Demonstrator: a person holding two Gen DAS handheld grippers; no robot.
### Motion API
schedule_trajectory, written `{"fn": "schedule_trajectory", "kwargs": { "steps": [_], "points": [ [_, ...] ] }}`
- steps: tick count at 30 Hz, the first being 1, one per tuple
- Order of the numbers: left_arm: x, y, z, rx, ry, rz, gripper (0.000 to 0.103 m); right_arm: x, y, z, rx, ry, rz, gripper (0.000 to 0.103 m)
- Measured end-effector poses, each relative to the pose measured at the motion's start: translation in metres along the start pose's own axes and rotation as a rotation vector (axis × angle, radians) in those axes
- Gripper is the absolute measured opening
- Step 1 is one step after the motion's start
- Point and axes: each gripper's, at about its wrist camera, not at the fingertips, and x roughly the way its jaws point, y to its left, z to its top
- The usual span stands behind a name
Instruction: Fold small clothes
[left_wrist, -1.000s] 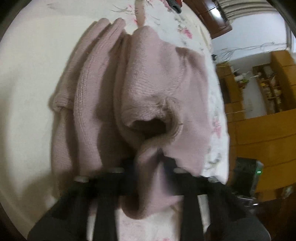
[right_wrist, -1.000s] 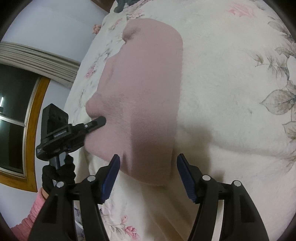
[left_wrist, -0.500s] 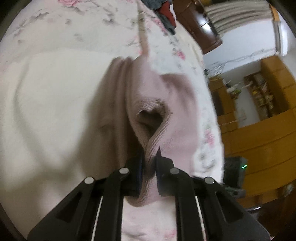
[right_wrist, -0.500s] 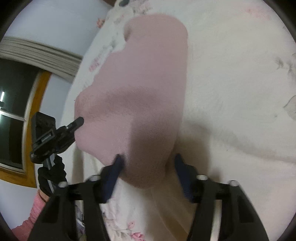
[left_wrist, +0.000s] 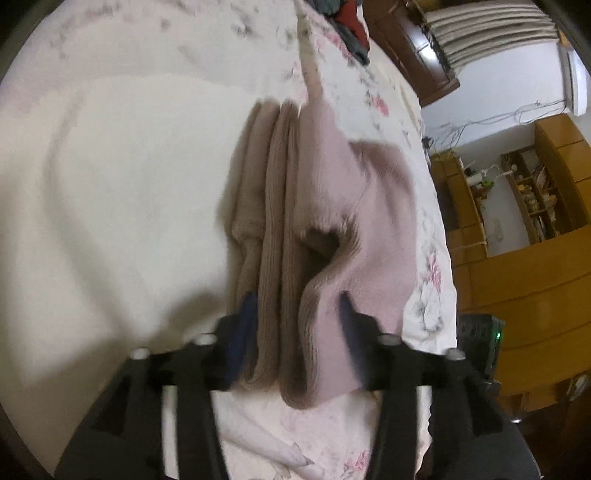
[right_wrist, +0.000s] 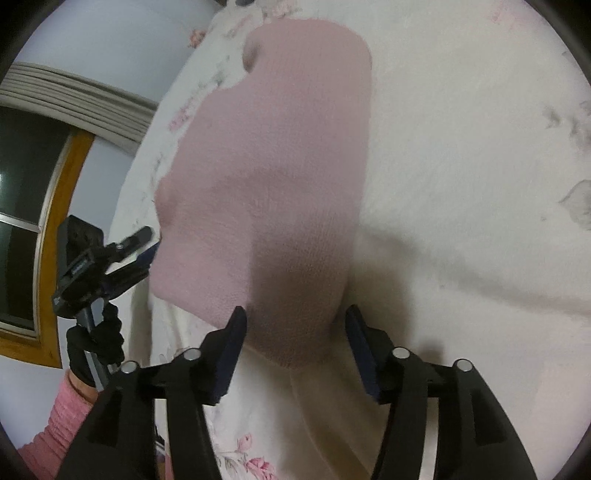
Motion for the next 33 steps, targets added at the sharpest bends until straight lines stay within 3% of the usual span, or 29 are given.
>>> {"fn": "schedule_trajectory", "kwargs": {
  "steps": [4,9,10,11,12,13,18,25,28,31,33],
  "points": [
    [0.0,-0.012,0.031,0.007,-0.051,0.04,0.063,-0.01,-0.007,0.002,0.013,-0.027,0.007,0.059],
    [0.042,-0.025,0.063,0.015,-0.007,0.094,0.068,-0.007,-0.009,-0.001,0.02,-0.026,0.008,0.059],
    [0.049,-0.027,0.065,0.021,-0.002,0.105,0.066,-0.006,-0.01,-0.001,0.022,-0.023,0.007,0.059],
    [0.054,-0.03,0.065,0.033,-0.002,0.118,0.056,-0.005,-0.012,-0.002,0.023,-0.02,0.004,0.059],
    [0.059,-0.033,0.065,0.045,0.002,0.131,0.031,-0.006,-0.014,-0.004,0.024,-0.019,0.003,0.059],
    [0.064,-0.035,0.064,0.062,0.014,0.154,0.021,-0.007,-0.014,-0.004,0.024,-0.017,0.003,0.059],
    [0.053,-0.03,0.057,0.101,-0.025,0.188,0.013,-0.006,-0.012,-0.005,0.014,-0.017,-0.007,0.059],
    [0.046,-0.016,0.054,0.109,-0.028,0.184,0.012,-0.003,-0.009,0.0,0.012,-0.015,-0.011,0.059],
    [0.044,-0.022,0.054,0.119,-0.019,0.187,0.017,-0.004,-0.003,0.001,0.006,-0.018,-0.014,0.059],
    [0.031,-0.03,0.05,0.126,-0.027,0.17,0.032,-0.013,-0.001,0.008,-0.012,-0.043,0.003,0.06],
    [0.022,-0.033,0.049,0.118,-0.025,0.15,0.056,-0.019,-0.002,0.013,-0.011,-0.066,0.023,0.065]
  ]
}}
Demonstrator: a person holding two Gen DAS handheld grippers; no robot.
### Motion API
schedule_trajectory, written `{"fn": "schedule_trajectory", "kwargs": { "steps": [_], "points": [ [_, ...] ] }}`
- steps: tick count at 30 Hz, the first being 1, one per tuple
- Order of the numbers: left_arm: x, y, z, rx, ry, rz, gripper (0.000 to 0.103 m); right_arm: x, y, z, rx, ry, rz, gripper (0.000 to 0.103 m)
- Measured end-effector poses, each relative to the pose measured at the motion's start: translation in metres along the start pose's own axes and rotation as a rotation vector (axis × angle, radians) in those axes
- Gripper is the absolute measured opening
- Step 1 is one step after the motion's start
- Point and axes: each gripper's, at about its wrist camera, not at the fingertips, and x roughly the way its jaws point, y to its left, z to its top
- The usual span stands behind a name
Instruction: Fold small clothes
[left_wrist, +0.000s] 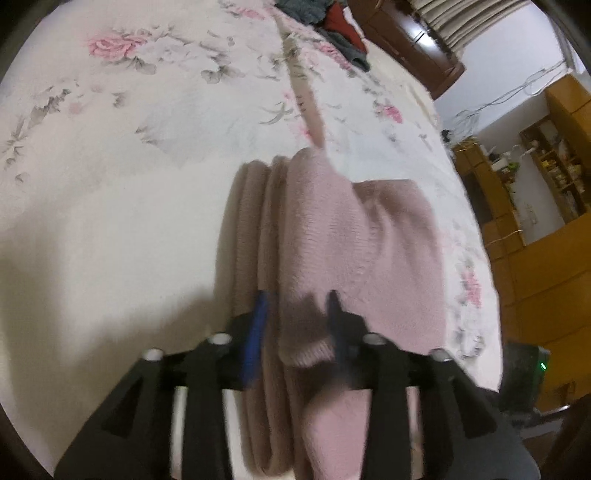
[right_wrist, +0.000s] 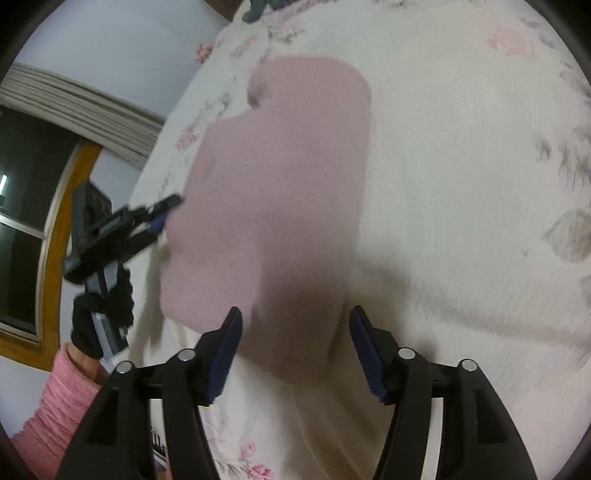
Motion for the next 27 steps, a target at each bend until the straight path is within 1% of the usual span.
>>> {"fn": "schedule_trajectory", "kwargs": {
  "steps": [1,3,4,6,7,9,12,14,17,22,25,27],
  "points": [
    [-0.004,0.0,0.001,-0.004,0.004,0.001,0.073,-0.004,-0.001,0.005,0.009,-0.015,0.016,0.069],
    [-0.006,-0.002,0.003,0.009,0.006,-0.002,0.077,-0.008,-0.002,0.013,0.021,-0.034,0.033,0.073],
    [-0.004,-0.002,0.005,0.02,0.016,0.008,0.078,-0.009,-0.004,0.018,0.029,-0.046,0.047,0.076],
    [0.004,-0.001,0.008,0.028,0.052,0.022,0.085,-0.009,-0.007,0.027,0.038,-0.058,0.074,0.076],
    [0.01,0.0,0.008,0.029,0.078,0.01,0.085,-0.006,-0.011,0.033,0.052,-0.056,0.092,0.077],
    [0.02,0.003,0.009,0.029,0.105,-0.006,0.085,-0.003,-0.017,0.041,0.067,-0.046,0.12,0.078],
    [0.035,0.007,0.014,0.017,0.13,-0.039,0.085,0.006,-0.026,0.053,0.083,-0.034,0.144,0.082],
    [0.045,0.009,0.015,0.011,0.154,-0.055,0.085,0.01,-0.036,0.059,0.095,-0.023,0.167,0.082],
    [0.061,0.01,0.02,0.031,0.183,-0.042,0.086,0.019,-0.044,0.063,0.118,-0.011,0.215,0.082],
    [0.074,0.011,0.023,0.044,0.199,-0.081,0.089,0.037,-0.055,0.067,0.15,0.01,0.252,0.084],
    [0.083,0.008,0.024,0.059,0.212,-0.096,0.091,0.046,-0.057,0.066,0.164,0.011,0.282,0.09],
    [0.089,0.005,0.024,0.059,0.215,-0.097,0.094,0.053,-0.057,0.068,0.168,0.011,0.291,0.092]
  ]
}}
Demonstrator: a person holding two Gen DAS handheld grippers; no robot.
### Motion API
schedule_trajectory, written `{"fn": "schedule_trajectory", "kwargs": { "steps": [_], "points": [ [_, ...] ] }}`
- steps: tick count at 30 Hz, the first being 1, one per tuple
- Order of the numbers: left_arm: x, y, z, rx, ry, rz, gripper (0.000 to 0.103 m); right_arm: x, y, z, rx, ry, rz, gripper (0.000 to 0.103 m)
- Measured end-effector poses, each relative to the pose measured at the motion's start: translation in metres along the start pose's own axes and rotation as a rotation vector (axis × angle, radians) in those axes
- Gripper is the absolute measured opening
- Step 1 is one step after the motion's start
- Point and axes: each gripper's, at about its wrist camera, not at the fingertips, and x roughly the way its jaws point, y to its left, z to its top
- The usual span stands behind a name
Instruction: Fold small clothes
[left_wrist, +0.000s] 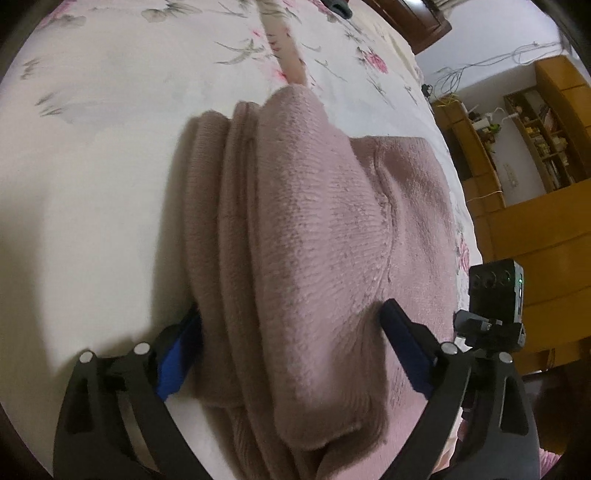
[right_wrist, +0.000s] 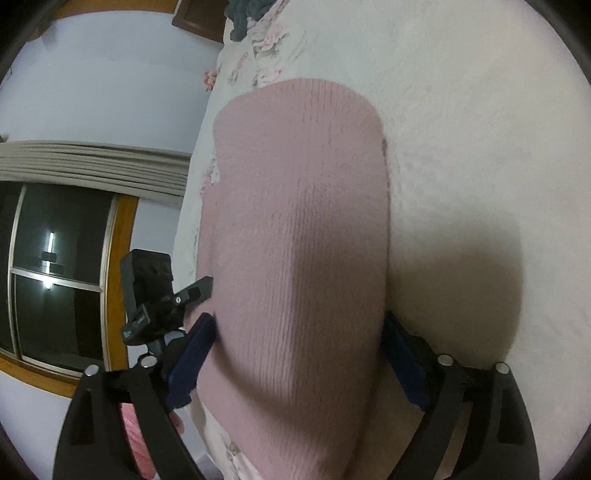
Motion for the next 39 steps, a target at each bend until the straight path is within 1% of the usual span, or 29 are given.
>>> {"fn": "schedule_trajectory", "kwargs": {
  "steps": [3,5,6,7,8,9,10,12,14,15,16,18,21,22,24,29,31,32,35,36,39],
  "points": [
    [0.009,-0.01,0.002,0.007,0.011,0.016,0.094,0.009,0.004,0.003,-0.015,0.0,-0.016,0.091],
    [0.014,-0.018,0.0,0.017,0.013,0.026,0.093,0.014,0.01,0.005,-0.032,-0.008,-0.033,0.086],
    [0.016,-0.02,-0.001,0.026,0.014,0.043,0.09,0.013,0.01,0.004,-0.031,-0.012,-0.028,0.08],
    [0.016,-0.024,-0.003,0.04,0.017,0.044,0.086,0.01,0.01,0.003,-0.024,-0.019,-0.008,0.071],
    [0.015,-0.023,-0.005,0.031,0.021,0.011,0.073,0.006,0.009,0.001,-0.018,-0.024,0.01,0.068],
    [0.015,-0.022,-0.006,0.006,0.026,-0.04,0.061,0.003,0.01,-0.001,-0.018,-0.029,0.016,0.065],
    [0.014,-0.022,-0.008,-0.007,0.023,-0.062,0.059,-0.001,0.013,-0.004,-0.026,-0.032,0.011,0.063],
    [0.01,-0.028,-0.015,0.003,0.004,-0.084,0.056,-0.006,0.017,-0.008,-0.032,-0.035,0.02,0.061],
    [0.006,-0.032,-0.021,-0.024,-0.013,-0.144,0.055,-0.016,0.024,-0.011,-0.041,-0.042,0.034,0.061],
    [0.001,-0.037,-0.027,-0.039,-0.025,-0.191,0.054,-0.025,0.028,-0.014,-0.045,-0.047,0.05,0.061],
    [-0.003,-0.044,-0.033,-0.038,-0.035,-0.218,0.054,-0.033,0.03,-0.017,-0.05,-0.049,0.06,0.061],
    [-0.009,-0.061,-0.044,-0.015,-0.044,-0.248,0.054,-0.058,0.036,-0.026,-0.075,-0.054,0.063,0.06],
    [-0.018,-0.098,-0.07,0.02,-0.047,-0.311,0.054,-0.095,0.045,-0.043,-0.115,-0.062,0.059,0.06],
    [-0.018,-0.109,-0.079,0.029,-0.046,-0.326,0.054,-0.115,0.047,-0.054,-0.13,-0.064,0.055,0.06],
    [-0.018,-0.129,-0.093,0.045,-0.043,-0.342,0.054,-0.134,0.053,-0.065,-0.141,-0.068,0.048,0.061],
    [-0.006,-0.183,-0.146,0.057,-0.019,-0.398,0.054,-0.195,0.047,-0.107,-0.13,-0.07,0.034,0.061],
    [0.001,-0.198,-0.168,0.076,-0.007,-0.392,0.054,-0.214,0.041,-0.126,-0.136,-0.066,0.018,0.061],
    [0.006,-0.203,-0.178,0.083,0.001,-0.384,0.054,-0.216,0.043,-0.133,-0.143,-0.063,0.006,0.061],
    [0.028,-0.208,-0.205,0.058,0.039,-0.371,0.054,-0.226,0.022,-0.157,-0.119,-0.054,-0.033,0.061],
    [0.038,-0.209,-0.214,0.057,0.049,-0.346,0.054,-0.226,0.015,-0.16,-0.103,-0.052,-0.042,0.061],
    [0.061,-0.208,-0.227,0.064,0.072,-0.274,0.054,-0.218,-0.02,-0.173,-0.031,-0.042,-0.078,0.061]
  ]
}}
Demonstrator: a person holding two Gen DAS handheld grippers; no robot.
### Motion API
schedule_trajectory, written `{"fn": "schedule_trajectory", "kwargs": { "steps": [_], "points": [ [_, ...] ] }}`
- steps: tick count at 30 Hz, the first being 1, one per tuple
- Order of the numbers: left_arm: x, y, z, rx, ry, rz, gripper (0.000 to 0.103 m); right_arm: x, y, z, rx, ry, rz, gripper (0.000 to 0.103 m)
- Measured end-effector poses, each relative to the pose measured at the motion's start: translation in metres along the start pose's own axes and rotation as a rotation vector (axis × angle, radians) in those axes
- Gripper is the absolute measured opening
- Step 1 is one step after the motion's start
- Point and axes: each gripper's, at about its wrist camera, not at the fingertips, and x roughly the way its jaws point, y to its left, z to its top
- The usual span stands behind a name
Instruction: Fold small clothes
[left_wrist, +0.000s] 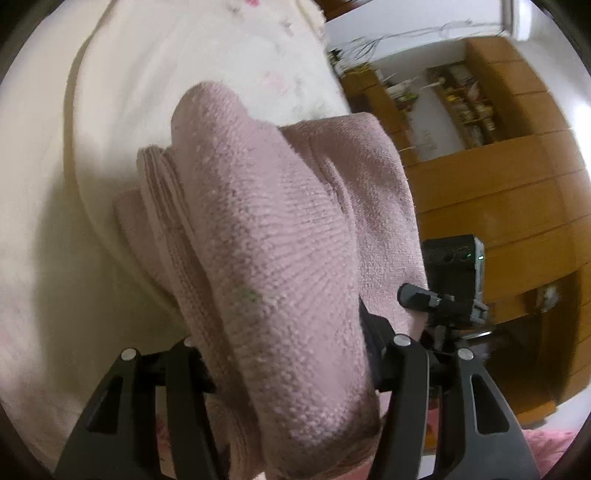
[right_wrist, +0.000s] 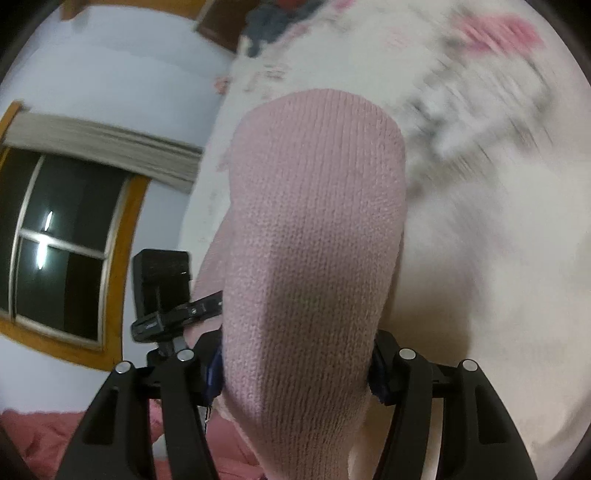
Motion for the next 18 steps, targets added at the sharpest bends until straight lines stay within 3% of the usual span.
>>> {"fn": "schedule_trajectory", "kwargs": {
  "steps": [3,8,14,18],
  "points": [
    [0.016,0.005,-0.01,0.042,-0.006,0.053,0.055,0.015,-0.023,-0.011,0.024,-0.003,-0.046,0.063],
    [0.023,0.004,-0.015,0.052,-0.028,0.081,0.059,0.018,-0.034,-0.022,0.035,-0.073,-0.033,0.068],
    [0.004,0.026,-0.012,0.005,-0.054,0.077,0.067,0.022,-0.035,-0.028,0.036,-0.086,-0.031,0.074],
    [-0.016,0.018,-0.02,0.0,-0.07,0.139,0.074,0.014,-0.029,-0.031,0.029,-0.079,-0.086,0.079]
  ]
}}
